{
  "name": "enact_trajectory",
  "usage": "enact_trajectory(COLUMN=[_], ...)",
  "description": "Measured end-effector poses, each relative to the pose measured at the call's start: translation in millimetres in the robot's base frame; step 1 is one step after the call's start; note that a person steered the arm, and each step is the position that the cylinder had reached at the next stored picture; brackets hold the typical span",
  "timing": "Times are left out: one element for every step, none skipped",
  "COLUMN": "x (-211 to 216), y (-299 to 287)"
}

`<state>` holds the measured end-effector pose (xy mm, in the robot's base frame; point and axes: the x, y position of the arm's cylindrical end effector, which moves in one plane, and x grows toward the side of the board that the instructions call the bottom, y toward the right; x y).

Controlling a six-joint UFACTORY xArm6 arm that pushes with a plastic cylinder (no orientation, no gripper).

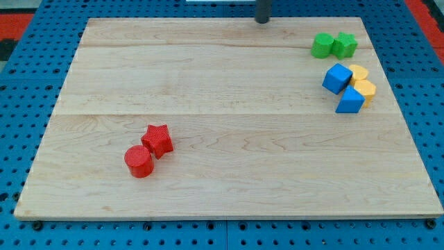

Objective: Push the green star close to the yellow heart

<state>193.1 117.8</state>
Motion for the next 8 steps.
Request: enact_trajectory(x=[0, 10, 40, 66, 78, 66, 55, 76], y=[101, 145, 145, 137, 137, 141, 116, 101])
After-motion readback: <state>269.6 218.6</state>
